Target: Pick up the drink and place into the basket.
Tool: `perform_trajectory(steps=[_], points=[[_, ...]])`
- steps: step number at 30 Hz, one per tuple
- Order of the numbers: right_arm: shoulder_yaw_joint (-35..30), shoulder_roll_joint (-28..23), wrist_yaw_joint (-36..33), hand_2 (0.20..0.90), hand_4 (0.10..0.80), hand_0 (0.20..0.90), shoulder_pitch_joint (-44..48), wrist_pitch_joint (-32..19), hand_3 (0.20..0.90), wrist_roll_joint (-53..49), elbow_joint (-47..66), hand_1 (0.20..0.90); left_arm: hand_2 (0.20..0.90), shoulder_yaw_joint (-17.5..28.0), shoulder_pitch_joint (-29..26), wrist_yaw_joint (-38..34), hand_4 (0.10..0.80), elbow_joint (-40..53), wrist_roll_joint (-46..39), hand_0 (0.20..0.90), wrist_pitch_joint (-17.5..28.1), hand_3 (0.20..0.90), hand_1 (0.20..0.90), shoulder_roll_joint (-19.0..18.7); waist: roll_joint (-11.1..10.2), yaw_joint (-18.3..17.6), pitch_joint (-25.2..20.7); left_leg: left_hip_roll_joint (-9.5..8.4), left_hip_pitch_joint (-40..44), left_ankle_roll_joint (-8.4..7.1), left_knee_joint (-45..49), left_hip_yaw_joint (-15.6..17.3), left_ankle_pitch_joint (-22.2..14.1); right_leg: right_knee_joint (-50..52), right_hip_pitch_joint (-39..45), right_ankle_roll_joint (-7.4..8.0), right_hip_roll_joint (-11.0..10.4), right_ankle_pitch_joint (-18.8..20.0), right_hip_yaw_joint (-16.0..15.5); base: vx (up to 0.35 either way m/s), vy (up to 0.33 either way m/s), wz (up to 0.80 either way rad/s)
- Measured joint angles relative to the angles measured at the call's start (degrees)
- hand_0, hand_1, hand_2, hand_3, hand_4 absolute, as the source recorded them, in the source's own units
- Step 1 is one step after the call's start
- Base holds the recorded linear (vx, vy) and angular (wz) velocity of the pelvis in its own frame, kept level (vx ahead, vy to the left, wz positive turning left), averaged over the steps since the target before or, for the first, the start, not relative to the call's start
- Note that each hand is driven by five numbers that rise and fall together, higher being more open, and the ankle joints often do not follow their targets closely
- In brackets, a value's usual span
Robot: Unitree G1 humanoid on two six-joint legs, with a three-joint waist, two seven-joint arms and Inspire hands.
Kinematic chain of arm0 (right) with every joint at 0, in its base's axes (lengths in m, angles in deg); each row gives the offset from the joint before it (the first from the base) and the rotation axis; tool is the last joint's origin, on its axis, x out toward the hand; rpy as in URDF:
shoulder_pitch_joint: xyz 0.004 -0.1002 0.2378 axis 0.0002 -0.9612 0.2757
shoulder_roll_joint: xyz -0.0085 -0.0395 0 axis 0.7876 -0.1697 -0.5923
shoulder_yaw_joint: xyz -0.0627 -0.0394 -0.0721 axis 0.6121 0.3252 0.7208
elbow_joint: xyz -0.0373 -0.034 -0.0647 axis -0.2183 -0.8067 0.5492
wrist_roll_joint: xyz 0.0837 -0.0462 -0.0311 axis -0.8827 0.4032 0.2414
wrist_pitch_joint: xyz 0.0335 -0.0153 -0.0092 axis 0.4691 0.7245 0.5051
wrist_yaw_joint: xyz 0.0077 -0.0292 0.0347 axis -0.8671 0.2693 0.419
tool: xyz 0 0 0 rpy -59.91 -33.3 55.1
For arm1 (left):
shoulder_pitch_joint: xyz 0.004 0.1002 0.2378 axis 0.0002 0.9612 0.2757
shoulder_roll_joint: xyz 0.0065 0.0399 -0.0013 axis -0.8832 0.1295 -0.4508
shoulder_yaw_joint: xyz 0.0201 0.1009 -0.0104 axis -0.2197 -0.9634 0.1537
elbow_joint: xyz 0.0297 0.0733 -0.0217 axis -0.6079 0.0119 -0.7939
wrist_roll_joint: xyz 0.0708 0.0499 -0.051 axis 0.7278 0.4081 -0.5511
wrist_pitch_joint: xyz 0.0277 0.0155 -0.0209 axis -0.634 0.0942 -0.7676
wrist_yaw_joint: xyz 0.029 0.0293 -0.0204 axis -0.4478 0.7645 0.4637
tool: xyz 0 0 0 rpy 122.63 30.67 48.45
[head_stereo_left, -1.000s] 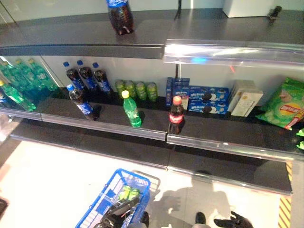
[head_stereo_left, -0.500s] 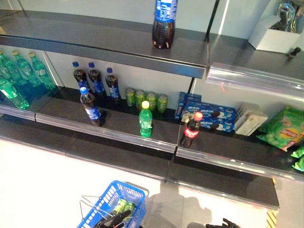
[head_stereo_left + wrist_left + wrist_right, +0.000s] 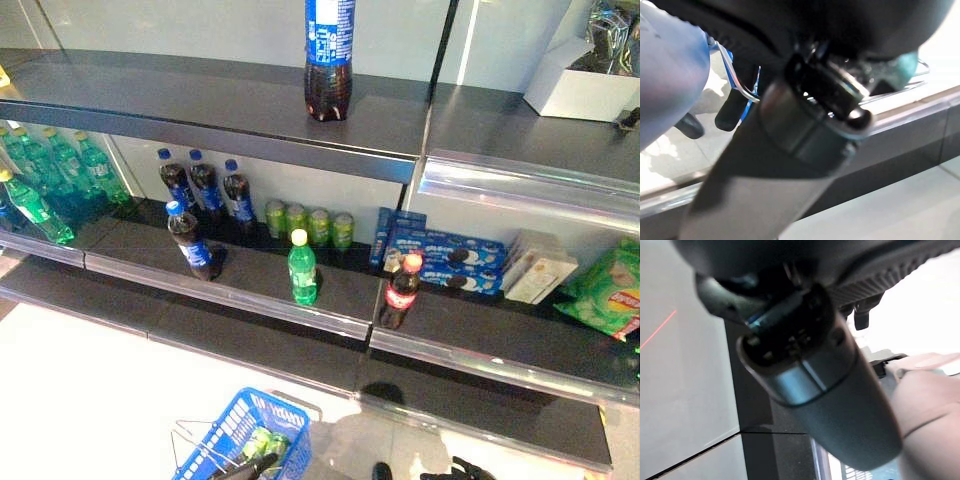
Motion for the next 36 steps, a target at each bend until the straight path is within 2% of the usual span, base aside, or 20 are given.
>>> perform_trajectory(steps=[4, 6, 8, 14, 36], points=[[-0.06, -0.29, -0.01, 0.900, 0.800, 0.900, -0.12, 0.46, 0.900, 0.06, -0.23, 0.900, 0.300, 0.66, -0.27, 0.28, 0.100, 0.00, -0.84, 0.300, -1.30, 0.200, 0.300, -0.02, 0.40, -0.01, 0.16, 0.17, 0.08, -0.10, -0.05, -0.66, 0.05, -0.31, 0.60, -0.19, -0.10, -0.04, -1.13, 0.043, -0.007, 0.12], [-0.07, -0.69, -0.01, 0.900, 0.800, 0.900, -0.74, 0.54, 0.900, 0.13, -0.11, 0.900, 0.300, 1.55, -0.38, 3.87, 0.100, 0.06, -4.84, 0.300, -6.53, 0.200, 0.300, -0.82, 0.43, -0.20, 0.02, 0.12, 0.10, -0.11, -0.09, -1.31, 0.06, -0.29, 0.92, -0.55, -0.18, -0.38, -1.69, 0.023, 0.011, 0.16], [-0.07, -0.86, -0.16, 0.900, 0.800, 0.900, -1.08, 0.55, 0.900, 0.12, -0.05, 0.900, 0.300, 1.52, -0.31, 5.83, 0.100, 0.06, -6.45, 0.300, -8.08, 0.200, 0.300, -0.70, 0.55, -0.23, -0.03, 0.06, 0.08, -0.12, -0.08, -1.34, 0.08, -0.27, 0.92, -0.54, -0.25, -0.37, -1.71, 0.000, 0.000, 0.00], [-0.06, -0.87, -0.14, 0.900, 0.800, 0.900, -2.02, 0.55, 0.900, 0.61, -0.24, 0.900, 0.300, 2.07, -0.24, 6.07, 0.100, -0.03, -8.11, 0.300, -8.49, 0.200, 0.300, -0.44, 0.97, -0.26, -0.12, 0.03, 0.07, -0.16, -0.04, -1.67, 0.11, -0.28, 0.91, -0.39, -0.26, -0.29, -1.74, 0.006, 0.004, 0.00], [-0.04, -0.87, -0.08, 0.900, 0.800, 0.900, -2.28, 0.53, 0.900, 2.47, -0.19, 0.900, 0.300, 1.79, 0.79, 6.78, 0.100, -0.09, -6.18, 0.300, -7.23, 0.200, 0.300, -0.64, 0.33, -0.32, -0.74, 0.04, 0.85, -0.10, -0.37, -2.21, 0.06, -0.30, 2.13, -0.49, -0.40, -0.82, -2.71, 0.039, -0.005, 0.02]])
